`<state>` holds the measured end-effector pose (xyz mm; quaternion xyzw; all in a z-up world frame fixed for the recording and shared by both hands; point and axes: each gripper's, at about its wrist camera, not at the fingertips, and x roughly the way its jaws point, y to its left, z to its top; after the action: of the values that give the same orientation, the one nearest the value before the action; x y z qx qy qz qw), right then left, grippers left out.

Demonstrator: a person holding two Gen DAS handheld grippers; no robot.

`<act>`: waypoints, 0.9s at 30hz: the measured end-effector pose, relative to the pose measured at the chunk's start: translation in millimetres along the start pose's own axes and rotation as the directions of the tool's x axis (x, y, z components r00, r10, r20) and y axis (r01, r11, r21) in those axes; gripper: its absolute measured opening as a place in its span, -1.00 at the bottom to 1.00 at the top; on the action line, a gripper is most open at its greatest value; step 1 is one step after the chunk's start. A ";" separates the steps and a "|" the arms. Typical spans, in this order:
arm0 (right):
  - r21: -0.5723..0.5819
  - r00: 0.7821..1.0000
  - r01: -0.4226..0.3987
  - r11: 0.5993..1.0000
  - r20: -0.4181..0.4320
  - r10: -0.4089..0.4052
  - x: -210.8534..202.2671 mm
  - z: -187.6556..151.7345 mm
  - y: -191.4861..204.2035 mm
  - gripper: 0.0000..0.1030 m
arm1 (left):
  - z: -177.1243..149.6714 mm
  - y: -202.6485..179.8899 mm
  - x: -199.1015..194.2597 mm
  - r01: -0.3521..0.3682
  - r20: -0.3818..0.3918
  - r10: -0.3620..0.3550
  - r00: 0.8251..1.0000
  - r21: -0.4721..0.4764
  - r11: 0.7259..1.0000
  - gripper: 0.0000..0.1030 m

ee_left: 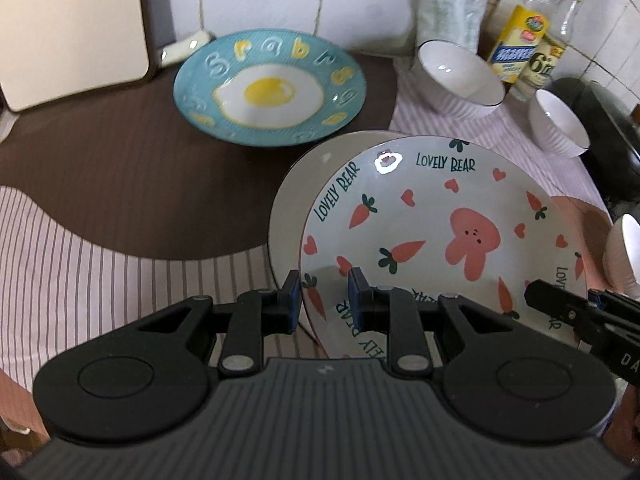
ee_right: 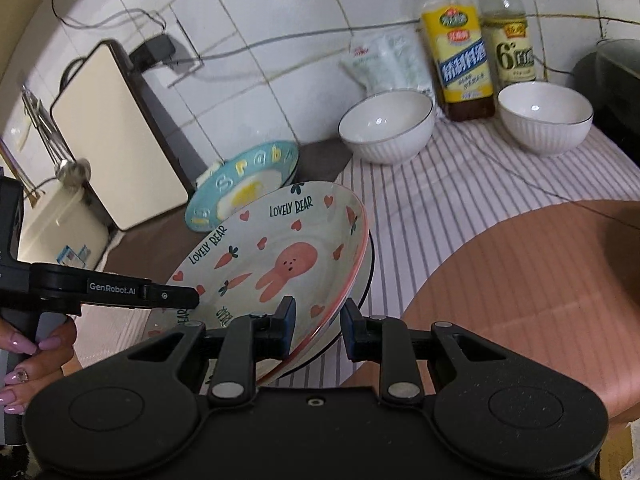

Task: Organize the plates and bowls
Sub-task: 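Lift the bunny plate with the right gripper and lower it onto the white plate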

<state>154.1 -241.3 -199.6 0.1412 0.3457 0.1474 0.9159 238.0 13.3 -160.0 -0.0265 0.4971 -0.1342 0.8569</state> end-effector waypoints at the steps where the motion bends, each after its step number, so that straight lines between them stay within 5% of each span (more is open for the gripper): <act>1: -0.005 1.000 0.003 1.000 -0.006 -0.003 2.8 0.4 0.9 -0.43 | -0.3 1.8 2.2 0.000 -0.005 0.000 1.000 -0.006 1.000 -0.57; 27: -0.085 0.993 0.085 0.993 -0.080 -0.092 35.8 12.2 -0.9 -0.40 | 7.9 -13.9 22.5 -0.111 -0.004 0.112 0.994 0.005 0.994 -0.57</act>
<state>188.2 -230.9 -212.3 0.0820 0.3832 0.1264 0.9113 252.6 -6.6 -172.6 0.0039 0.4991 -0.0874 0.8621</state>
